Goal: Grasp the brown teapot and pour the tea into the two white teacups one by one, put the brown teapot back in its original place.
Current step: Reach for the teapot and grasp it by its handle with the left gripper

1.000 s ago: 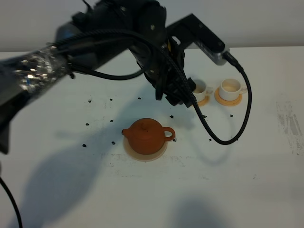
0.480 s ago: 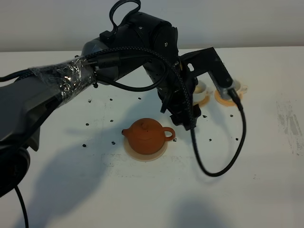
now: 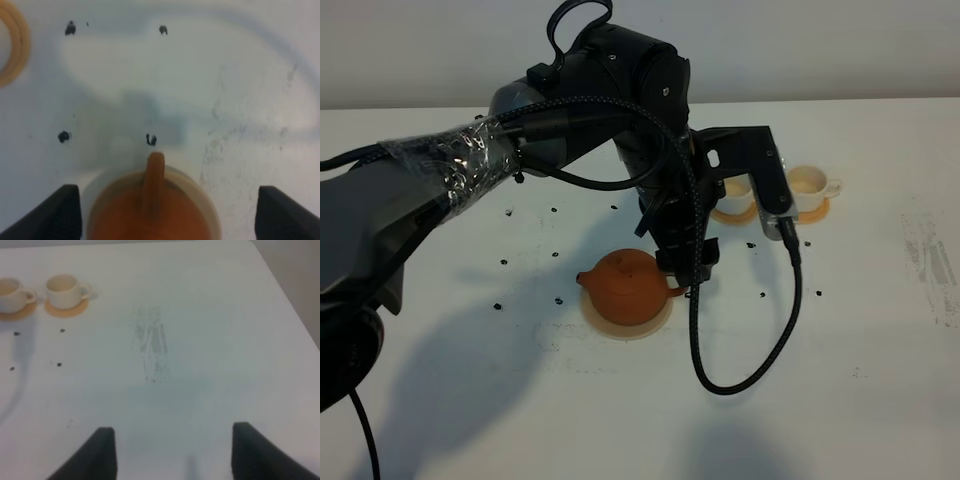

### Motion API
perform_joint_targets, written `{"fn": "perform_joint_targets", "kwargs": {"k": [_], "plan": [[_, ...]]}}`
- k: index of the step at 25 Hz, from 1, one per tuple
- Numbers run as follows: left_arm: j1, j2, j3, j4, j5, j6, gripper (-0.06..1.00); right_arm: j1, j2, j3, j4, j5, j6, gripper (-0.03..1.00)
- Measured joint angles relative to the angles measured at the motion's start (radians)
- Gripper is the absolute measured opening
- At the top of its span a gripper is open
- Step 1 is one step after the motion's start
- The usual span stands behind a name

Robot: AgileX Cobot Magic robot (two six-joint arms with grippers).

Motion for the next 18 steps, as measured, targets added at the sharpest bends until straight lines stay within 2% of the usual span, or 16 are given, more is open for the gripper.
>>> {"fn": "perform_joint_targets", "kwargs": {"k": [18], "plan": [[0.027,0.079,0.000,-0.038,0.011,0.069,0.67,0.000,0.000,0.000,0.000,0.000,0.000,0.52]]}}
